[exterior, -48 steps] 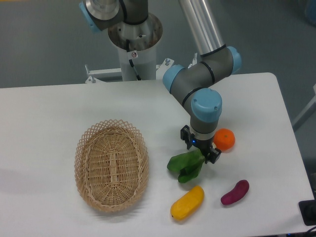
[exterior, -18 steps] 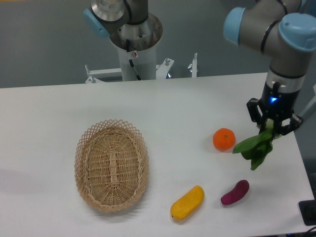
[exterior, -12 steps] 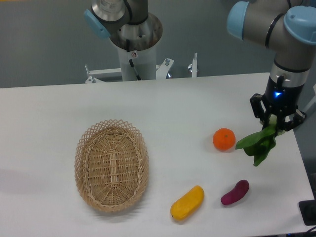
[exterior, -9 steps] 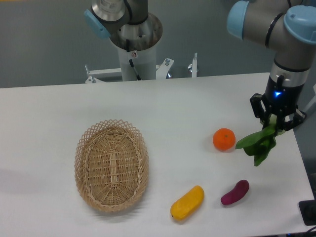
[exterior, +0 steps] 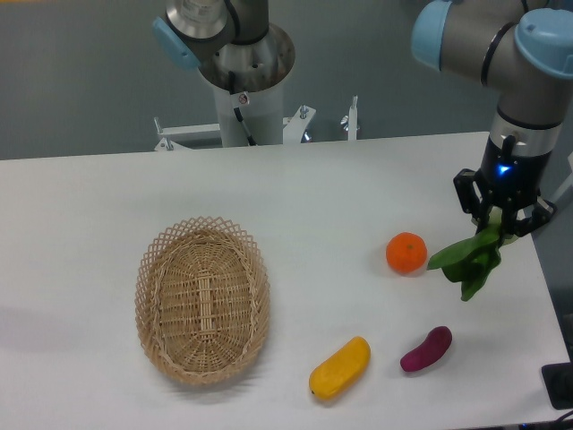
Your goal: Pick up the green vegetable from the table
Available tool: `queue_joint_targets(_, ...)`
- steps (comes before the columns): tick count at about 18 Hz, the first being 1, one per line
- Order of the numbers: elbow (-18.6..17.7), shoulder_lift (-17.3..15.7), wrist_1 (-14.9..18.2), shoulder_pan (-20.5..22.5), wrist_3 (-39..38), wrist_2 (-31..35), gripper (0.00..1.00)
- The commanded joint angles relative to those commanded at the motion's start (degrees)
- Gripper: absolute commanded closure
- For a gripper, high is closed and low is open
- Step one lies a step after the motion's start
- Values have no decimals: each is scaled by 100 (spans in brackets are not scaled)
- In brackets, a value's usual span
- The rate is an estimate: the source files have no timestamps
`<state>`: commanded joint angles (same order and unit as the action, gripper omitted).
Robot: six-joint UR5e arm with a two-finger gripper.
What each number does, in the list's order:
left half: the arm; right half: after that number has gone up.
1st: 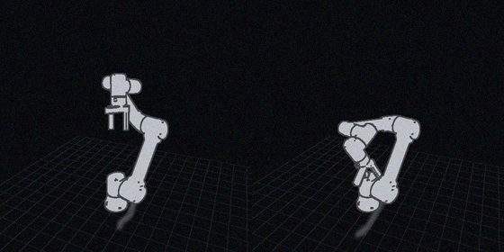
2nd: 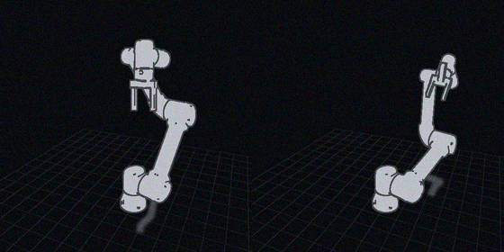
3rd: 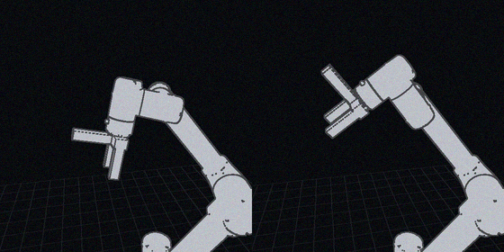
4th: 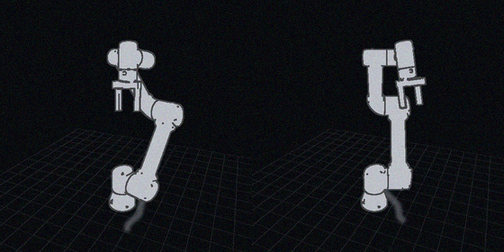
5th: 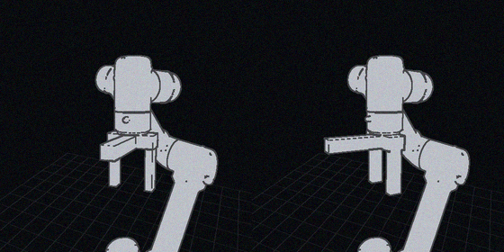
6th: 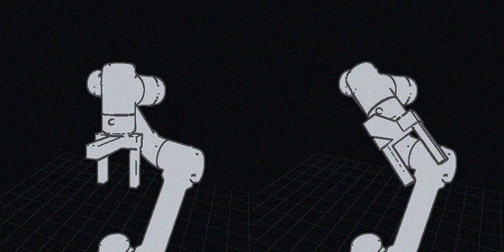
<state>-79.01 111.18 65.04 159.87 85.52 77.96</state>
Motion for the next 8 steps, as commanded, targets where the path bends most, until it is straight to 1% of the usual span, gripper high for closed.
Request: queue_joint_targets(8, -18, -35, 0, 9, 0, -9, 74)
